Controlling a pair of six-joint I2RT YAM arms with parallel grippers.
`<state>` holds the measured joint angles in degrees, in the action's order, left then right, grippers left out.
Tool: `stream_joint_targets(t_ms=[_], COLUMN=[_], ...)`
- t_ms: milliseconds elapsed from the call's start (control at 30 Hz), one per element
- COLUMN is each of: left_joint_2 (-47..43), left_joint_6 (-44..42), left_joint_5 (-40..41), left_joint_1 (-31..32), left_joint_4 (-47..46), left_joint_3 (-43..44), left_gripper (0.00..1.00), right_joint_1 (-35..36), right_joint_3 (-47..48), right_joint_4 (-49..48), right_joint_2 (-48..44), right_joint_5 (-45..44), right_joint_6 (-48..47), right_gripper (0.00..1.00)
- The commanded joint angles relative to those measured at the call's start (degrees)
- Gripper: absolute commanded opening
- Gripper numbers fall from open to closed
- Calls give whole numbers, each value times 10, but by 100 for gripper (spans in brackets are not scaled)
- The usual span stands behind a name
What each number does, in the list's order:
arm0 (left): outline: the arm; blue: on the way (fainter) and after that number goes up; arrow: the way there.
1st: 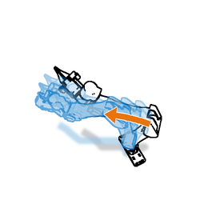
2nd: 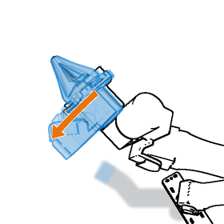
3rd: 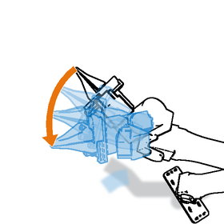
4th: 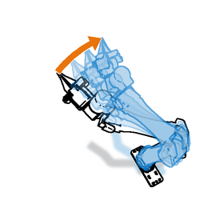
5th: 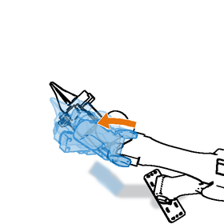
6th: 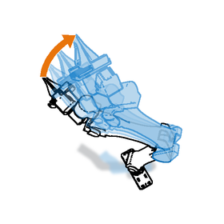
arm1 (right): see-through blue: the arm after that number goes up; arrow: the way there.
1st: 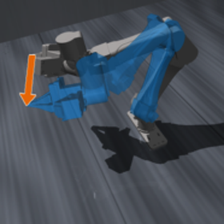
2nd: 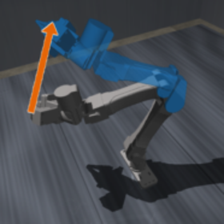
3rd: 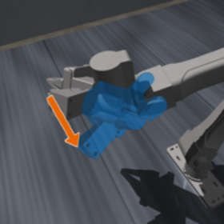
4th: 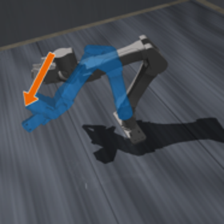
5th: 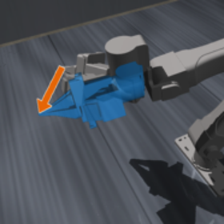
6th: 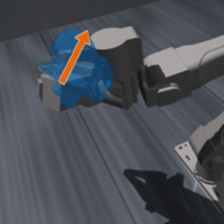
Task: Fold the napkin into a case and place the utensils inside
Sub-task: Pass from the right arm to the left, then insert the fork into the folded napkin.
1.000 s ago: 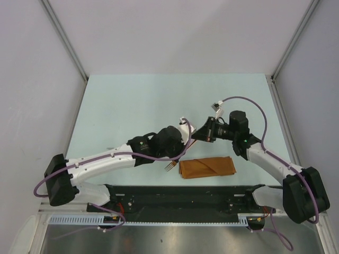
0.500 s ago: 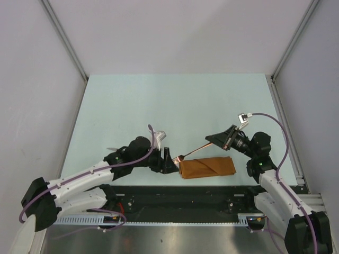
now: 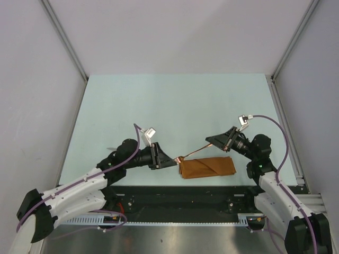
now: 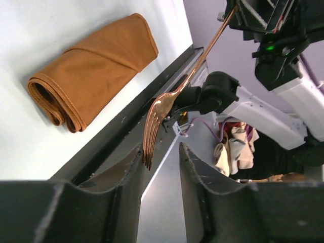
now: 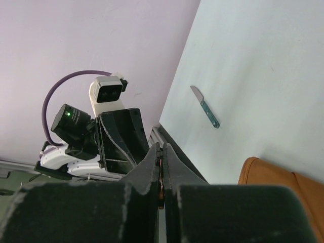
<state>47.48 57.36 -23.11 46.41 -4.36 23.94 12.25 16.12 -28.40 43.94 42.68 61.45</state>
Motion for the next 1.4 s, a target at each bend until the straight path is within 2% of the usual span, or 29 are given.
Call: stream_joint_targets(t_ms=[0, 100, 167, 200, 233, 267, 300, 333, 367, 400, 433, 500, 600, 700, 967, 1367], left_joint_2=[-2, 2, 6, 6, 9, 14, 23, 41, 52, 62, 70, 93, 107, 104, 126, 217], left_joint_6=[43, 49, 45, 37, 24, -24, -49, -84, -95, -102, -109, -110, -117, -125, -132, -139], left_joint_5=[-9, -8, -4, 10, 23, 38, 66, 73, 75, 71, 54, 45, 17, -18, -45, -39], left_joint_1=[-4, -4, -4, -4, -4, -4, -4, -4, -4, -4, -4, -6, -9, -11, -13, -16], left_joint_4=[-49, -50, -41, -29, 20, 70, 114, 170, 188, 198, 201, 211, 218, 222, 235, 204], left_joint_3=[1, 1, 7, 14, 39, 62, 85, 116, 125, 131, 133, 135, 132, 124, 95, 96], left_gripper=[34, 28, 13, 0, 0, 0, 0, 0, 0, 0, 0, 0, 0, 0, 0, 0], right_joint_1=[3, 11, 15, 19, 19, 16, 11, 9, 6, 3, 1, -6, -14, -21, -39, -52], right_joint_3=[-6, -9, -7, -2, 11, 62, 92, 118, 146, 177, 188, 201, 193, 185, 152, 125], right_joint_4=[-44, -49, -43, -11, 37, 108, 311, 390, 496, 529, 554, 599, 629, 643, 626, 591], right_joint_2=[-13, -13, -17, -18, -23, -23, -20, -10, 7, 15, 19, 22, 18, 33, 78, 84], right_joint_5=[-13, -18, -21, -22, -29, -48, -86, -172, -206, -237, -298, -339, -447, -481, -494, -454], right_joint_6=[17, 19, 10, -4, -25, -112, -154, -188, -213, -240, -244, -251, -238, -228, -188, -185], right_gripper=[0, 0, 0, 0, 1, 16, 35, 64, 71, 80, 84, 87, 88, 88, 92, 86])
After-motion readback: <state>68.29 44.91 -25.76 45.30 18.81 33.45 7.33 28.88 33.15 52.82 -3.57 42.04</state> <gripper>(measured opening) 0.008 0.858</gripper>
